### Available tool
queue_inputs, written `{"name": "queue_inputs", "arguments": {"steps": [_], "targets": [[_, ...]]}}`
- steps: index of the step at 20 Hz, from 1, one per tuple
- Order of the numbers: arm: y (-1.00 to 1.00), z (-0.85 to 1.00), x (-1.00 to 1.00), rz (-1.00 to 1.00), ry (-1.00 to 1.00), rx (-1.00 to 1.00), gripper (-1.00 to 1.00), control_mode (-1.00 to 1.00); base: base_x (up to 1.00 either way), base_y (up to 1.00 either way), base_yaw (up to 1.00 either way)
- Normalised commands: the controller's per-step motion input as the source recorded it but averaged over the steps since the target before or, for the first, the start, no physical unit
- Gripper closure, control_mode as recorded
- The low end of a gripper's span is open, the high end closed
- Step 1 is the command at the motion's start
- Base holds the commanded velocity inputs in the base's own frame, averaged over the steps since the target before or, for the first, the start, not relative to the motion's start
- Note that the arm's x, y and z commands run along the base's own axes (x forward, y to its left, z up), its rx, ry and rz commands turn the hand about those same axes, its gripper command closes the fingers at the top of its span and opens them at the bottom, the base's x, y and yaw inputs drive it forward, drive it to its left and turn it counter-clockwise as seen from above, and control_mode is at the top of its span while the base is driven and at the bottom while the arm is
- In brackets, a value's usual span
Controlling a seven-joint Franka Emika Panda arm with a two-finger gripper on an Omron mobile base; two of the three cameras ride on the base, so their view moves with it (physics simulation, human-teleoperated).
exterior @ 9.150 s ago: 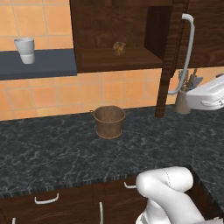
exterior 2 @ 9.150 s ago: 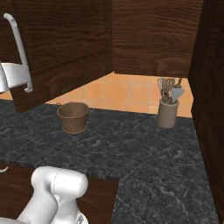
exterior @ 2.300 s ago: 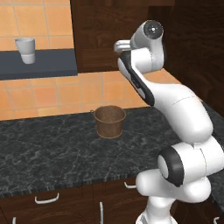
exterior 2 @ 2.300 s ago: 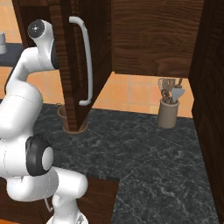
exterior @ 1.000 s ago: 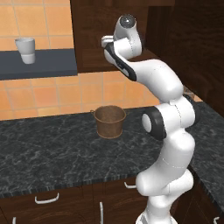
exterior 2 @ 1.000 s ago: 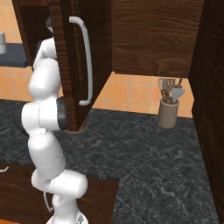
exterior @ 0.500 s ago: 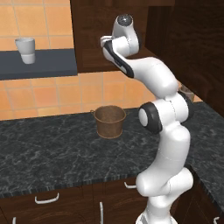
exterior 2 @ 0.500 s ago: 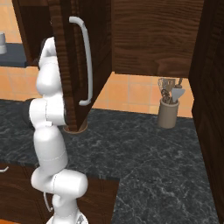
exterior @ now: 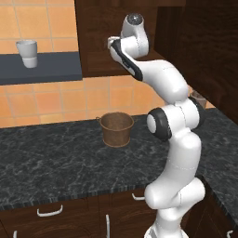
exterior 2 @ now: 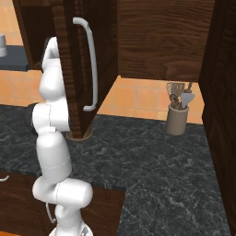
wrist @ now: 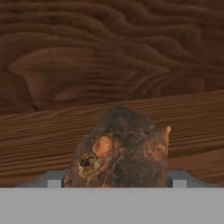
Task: Open the cabinet, pick up the bread from the cabinet and place it in the basket. Then move the basket to the dining counter.
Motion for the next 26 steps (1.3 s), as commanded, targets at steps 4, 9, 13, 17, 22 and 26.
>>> {"name": "queue_inputs", "arguments": {"steps": [4,9,13,17,22,26], "targets": [[0.0,-0.27,0.0,0.0,0.0,0.11,1.0,-1.0,0.0,0.0,0.0],[0.02,-0.59,-0.07,0.04,-0.13,-0.12,1.0,-1.0,0.0,0.0,0.0],[0.0,-0.3,-0.11,0.03,-0.08,-0.14,1.0,-1.0,0.0,0.0,0.0],[0.06,-0.01,-0.07,0.0,0.0,0.0,1.0,-1.0,0.0,0.0,0.0],[0.38,0.04,-0.84,-0.01,-0.06,0.0,1.0,-1.0,0.0,0.0,0.0],[0.54,0.0,-1.0,-0.01,-0.09,0.0,1.0,-1.0,0.0,0.0,0.0]]}}
